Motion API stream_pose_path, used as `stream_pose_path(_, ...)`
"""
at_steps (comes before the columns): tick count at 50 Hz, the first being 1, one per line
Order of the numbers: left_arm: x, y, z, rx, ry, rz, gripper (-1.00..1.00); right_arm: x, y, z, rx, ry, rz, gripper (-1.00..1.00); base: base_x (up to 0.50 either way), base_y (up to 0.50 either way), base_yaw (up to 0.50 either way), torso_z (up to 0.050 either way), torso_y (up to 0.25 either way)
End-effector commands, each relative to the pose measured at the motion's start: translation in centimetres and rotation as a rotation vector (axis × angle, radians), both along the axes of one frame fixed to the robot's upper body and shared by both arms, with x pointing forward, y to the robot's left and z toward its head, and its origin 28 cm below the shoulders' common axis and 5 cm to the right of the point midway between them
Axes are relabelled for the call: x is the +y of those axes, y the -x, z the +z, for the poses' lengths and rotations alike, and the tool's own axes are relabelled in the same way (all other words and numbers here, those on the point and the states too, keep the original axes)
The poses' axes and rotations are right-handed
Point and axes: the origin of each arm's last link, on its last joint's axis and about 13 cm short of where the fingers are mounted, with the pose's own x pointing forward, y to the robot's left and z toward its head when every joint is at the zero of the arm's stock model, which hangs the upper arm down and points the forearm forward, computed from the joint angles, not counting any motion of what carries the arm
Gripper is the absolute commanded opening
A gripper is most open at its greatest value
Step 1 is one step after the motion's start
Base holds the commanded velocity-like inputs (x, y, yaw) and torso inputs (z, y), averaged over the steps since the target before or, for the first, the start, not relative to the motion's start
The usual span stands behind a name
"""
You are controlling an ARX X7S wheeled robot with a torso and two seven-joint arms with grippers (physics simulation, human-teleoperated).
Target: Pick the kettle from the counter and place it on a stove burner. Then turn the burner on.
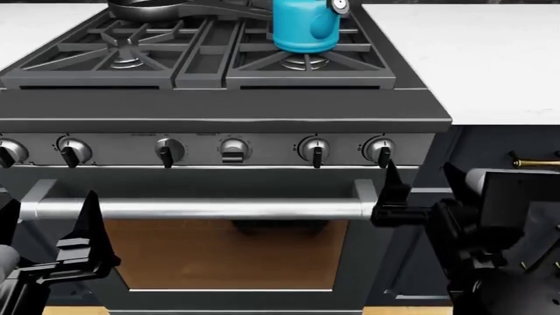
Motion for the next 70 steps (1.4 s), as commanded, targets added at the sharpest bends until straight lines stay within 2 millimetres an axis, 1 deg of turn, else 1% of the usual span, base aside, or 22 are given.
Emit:
stream_pose_path(1, 0.0, 0.0, -0.1, 0.005, 0.003, 0.004, 1.00, -0.3, -1.3, -0.1, 0.028, -0.028, -0.017, 1.00, 0.00, 0.00, 0.00, 0.000, 0.000)
stream_pose_path(7, 0.0, -0.1, -0.3, 0.011, 0.002, 0.004, 1.00, -0.6, -2.2, -0.7, 0.061, -0.040, -0.001, 1.00, 0.00, 0.00, 0.00, 0.000, 0.000)
stream_pose_path(11, 0.1, -0.1, -0.3, 0.010, 0.001, 0.004, 1.00, -0.8, -2.6, -0.7, 0.074, -0.036, -0.001, 1.00, 0.00, 0.00, 0.00, 0.000, 0.000)
stream_pose_path(20, 0.1, -0.1, -0.5, 0.015, 0.000, 0.006, 1.00, -0.9, -3.6, -1.1, 0.117, -0.019, 0.008, 1.00, 0.00, 0.00, 0.00, 0.000, 0.000)
stream_pose_path(32, 0.1, -0.1, -0.6, 0.019, 0.000, 0.008, 1.00, -0.4, -4.2, -1.2, 0.134, 0.012, 0.040, 1.00, 0.00, 0.00, 0.00, 0.000, 0.000)
stream_pose_path(40, 0.2, -0.2, -0.7, 0.020, 0.001, 0.010, 1.00, -0.3, -4.6, -0.8, 0.131, 0.024, 0.049, 1.00, 0.00, 0.00, 0.00, 0.000, 0.000)
stream_pose_path(50, 0.2, -0.2, -0.9, 0.023, 0.002, 0.011, 1.00, 0.1, -5.4, -0.7, 0.130, 0.023, 0.058, 1.00, 0.00, 0.00, 0.00, 0.000, 0.000)
stream_pose_path(70, 0.2, -0.2, -1.0, 0.029, 0.003, 0.012, 1.00, 0.3, -6.6, -1.5, 0.167, 0.023, 0.057, 1.00, 0.00, 0.00, 0.00, 0.000, 0.000)
